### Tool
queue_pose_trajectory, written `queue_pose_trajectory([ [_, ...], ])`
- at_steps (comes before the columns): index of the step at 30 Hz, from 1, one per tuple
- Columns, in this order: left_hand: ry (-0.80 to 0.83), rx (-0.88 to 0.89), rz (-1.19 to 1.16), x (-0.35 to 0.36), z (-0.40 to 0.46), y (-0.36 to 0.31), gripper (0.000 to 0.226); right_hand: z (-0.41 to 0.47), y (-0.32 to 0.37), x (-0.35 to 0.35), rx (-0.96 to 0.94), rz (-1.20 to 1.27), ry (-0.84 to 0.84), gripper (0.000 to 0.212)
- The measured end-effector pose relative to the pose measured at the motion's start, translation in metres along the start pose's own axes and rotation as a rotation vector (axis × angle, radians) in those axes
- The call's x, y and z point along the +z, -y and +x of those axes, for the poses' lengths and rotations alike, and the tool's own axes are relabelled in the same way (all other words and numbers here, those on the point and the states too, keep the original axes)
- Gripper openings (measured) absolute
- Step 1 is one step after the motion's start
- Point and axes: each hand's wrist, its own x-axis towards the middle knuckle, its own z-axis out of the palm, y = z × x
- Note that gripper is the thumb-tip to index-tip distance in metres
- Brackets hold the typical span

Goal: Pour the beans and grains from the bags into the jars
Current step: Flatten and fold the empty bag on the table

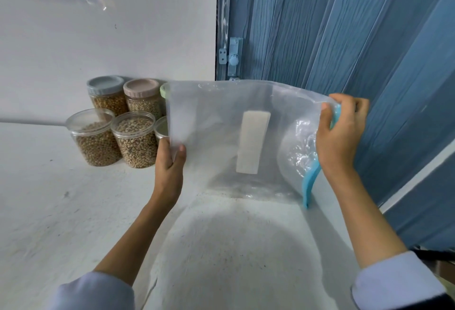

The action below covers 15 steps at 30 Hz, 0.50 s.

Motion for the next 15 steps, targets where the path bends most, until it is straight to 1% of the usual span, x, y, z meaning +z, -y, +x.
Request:
queue_pose_trajectory([
  [2, -0.016, -0.002, 0.007, 0.0, 0.0, 0.0, 0.017, 0.0, -0.001, -0.001, 0.034, 0.027, -0.004, 0.029],
  [3, -0.026, -0.002, 0.02, 0.0, 0.001, 0.0, 0.017, 0.0, -0.001, -0.002, 0.058, 0.075, 0.002, 0.037],
  [5, -0.044, -0.01, 0.052, -0.003, 0.003, 0.001, 0.008, -0.002, -0.002, -0.003, 0.183, 0.247, 0.039, 0.054],
  [6, -0.054, -0.024, 0.068, -0.003, 0.003, 0.001, 0.007, -0.003, -0.004, -0.003, 0.284, 0.327, 0.06, 0.056],
  [8, -0.068, -0.036, 0.085, -0.003, 0.005, 0.001, 0.014, -0.005, -0.01, -0.004, 0.496, 0.434, 0.154, 0.047],
  [10, -0.066, -0.031, 0.111, -0.002, 0.007, -0.001, 0.014, -0.007, -0.019, -0.004, 0.609, 0.446, 0.237, 0.032],
  [12, -0.059, -0.026, 0.139, 0.0, 0.01, -0.006, 0.014, -0.007, -0.024, -0.005, 0.613, 0.383, 0.229, 0.014],
  [15, -0.072, -0.017, 0.134, -0.003, 0.017, -0.015, 0.022, 0.0, -0.02, -0.009, 0.552, 0.398, 0.156, 0.005],
])
